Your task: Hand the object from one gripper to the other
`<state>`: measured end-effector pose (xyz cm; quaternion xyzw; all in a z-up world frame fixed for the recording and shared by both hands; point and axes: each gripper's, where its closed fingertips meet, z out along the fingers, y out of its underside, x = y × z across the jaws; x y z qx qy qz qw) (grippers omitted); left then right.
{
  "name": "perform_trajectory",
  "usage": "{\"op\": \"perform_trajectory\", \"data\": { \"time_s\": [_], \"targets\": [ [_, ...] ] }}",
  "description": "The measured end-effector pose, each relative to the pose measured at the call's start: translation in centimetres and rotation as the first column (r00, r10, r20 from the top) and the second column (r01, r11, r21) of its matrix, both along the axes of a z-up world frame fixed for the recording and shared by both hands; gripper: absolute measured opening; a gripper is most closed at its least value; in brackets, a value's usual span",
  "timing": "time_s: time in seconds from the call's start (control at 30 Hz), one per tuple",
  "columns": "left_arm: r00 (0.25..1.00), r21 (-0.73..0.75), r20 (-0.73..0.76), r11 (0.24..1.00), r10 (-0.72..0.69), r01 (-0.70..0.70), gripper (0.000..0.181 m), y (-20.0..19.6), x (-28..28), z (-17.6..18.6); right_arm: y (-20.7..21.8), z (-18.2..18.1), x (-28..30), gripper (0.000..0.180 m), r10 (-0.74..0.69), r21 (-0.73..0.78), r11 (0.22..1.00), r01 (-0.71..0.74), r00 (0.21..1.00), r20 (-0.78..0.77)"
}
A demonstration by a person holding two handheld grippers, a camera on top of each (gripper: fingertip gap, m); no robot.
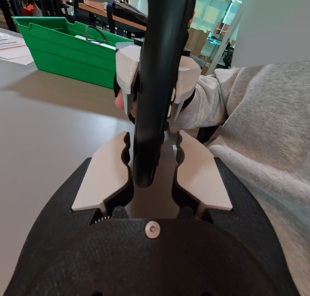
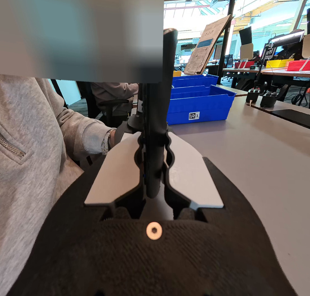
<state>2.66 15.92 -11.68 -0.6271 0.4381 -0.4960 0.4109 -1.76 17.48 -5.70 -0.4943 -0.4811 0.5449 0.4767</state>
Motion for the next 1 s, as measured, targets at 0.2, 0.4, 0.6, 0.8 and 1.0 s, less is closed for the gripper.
{"op": "perform_trajectory", "data": {
  "time_s": [0.2,0.4,0.6,0.8,1.0],
  "targets": [
    [1.0,0.053,-0.014,0.999,0.003,-0.002,0.025,0.0,-0.1,0.1,-0.3,0.3,-0.2,0.026,0.01,-0.029,1.0,-0.011,1.0,-0.014],
    [0.999,0.057,0.042,0.998,0.026,-0.028,0.024,0.3,-0.2,1.0,1.7,1.8,0.7,0.062,-0.112,-0.009,0.994,0.112,0.983,-0.143],
    [0.993,0.077,0.085,0.993,0.081,-0.088,0.024,1.1,-0.8,1.7,3.3,2.4,1.5,0.081,-0.181,-0.082,0.983,0.167,0.961,-0.211],
    [0.977,0.111,0.094,0.973,0.19,-0.2,0.024,2.8,-1.8,1.9,4.8,3.6,2.5,0.115,-0.315,-0.042,0.947,0.317,0.904,-0.289],
    [0.889,0.278,-0.016,0.856,0.458,-0.436,0.024,5.6,-3.2,1.2,4.8,3.0,2.1,0.101,-0.431,0.035,0.893,0.448,0.876,-0.214]
  ]
}}
